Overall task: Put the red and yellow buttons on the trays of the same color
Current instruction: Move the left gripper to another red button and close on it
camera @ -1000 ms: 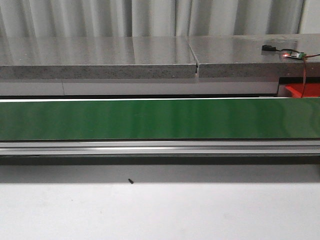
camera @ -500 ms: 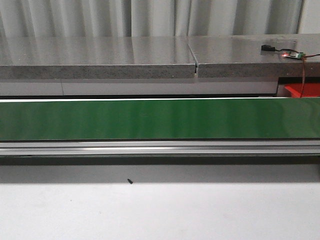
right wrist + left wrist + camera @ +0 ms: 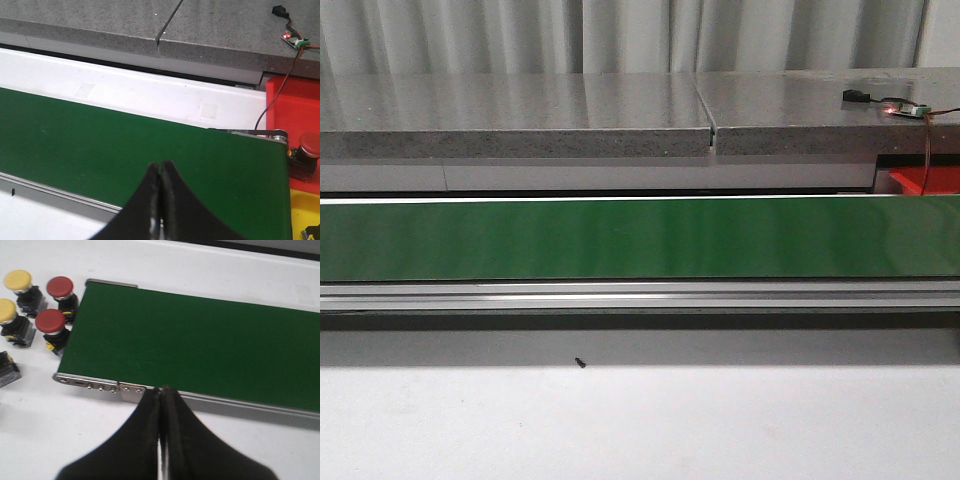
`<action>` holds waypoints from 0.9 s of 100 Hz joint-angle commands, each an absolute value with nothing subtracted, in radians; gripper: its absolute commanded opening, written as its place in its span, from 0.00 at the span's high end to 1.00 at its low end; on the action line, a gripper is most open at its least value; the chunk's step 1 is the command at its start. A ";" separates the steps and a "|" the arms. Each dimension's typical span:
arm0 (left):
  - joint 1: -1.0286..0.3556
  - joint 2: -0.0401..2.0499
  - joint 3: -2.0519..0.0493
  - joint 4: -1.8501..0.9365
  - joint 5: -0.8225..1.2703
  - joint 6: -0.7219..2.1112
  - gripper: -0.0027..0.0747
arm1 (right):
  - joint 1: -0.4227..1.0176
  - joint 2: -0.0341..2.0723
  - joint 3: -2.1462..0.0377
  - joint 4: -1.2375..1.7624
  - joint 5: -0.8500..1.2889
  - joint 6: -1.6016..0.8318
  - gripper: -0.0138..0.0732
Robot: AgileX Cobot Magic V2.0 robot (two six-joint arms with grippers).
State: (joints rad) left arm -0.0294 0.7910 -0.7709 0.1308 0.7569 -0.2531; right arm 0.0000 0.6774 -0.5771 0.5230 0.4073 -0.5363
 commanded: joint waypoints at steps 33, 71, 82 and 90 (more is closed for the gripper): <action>0.418 1.007 -0.903 -0.265 0.645 0.113 0.99 | 0.000 0.673 -0.602 0.544 0.351 -0.544 0.92; 0.668 1.132 -0.915 -0.259 0.660 0.122 0.94 | 0.000 0.673 -0.602 0.544 0.351 -0.544 0.92; 0.708 1.182 -0.947 -0.259 0.680 0.122 0.69 | 0.000 0.673 -0.602 0.544 0.351 -0.544 0.92; 0.719 1.236 -0.990 -0.254 0.687 0.122 0.40 | 0.000 0.673 -0.602 0.544 0.351 -0.544 0.92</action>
State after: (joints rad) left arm 0.7044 1.2044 -0.9198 -0.2368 0.7198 0.1182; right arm 0.0000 0.6774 -0.5771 0.5248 0.4073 -0.5363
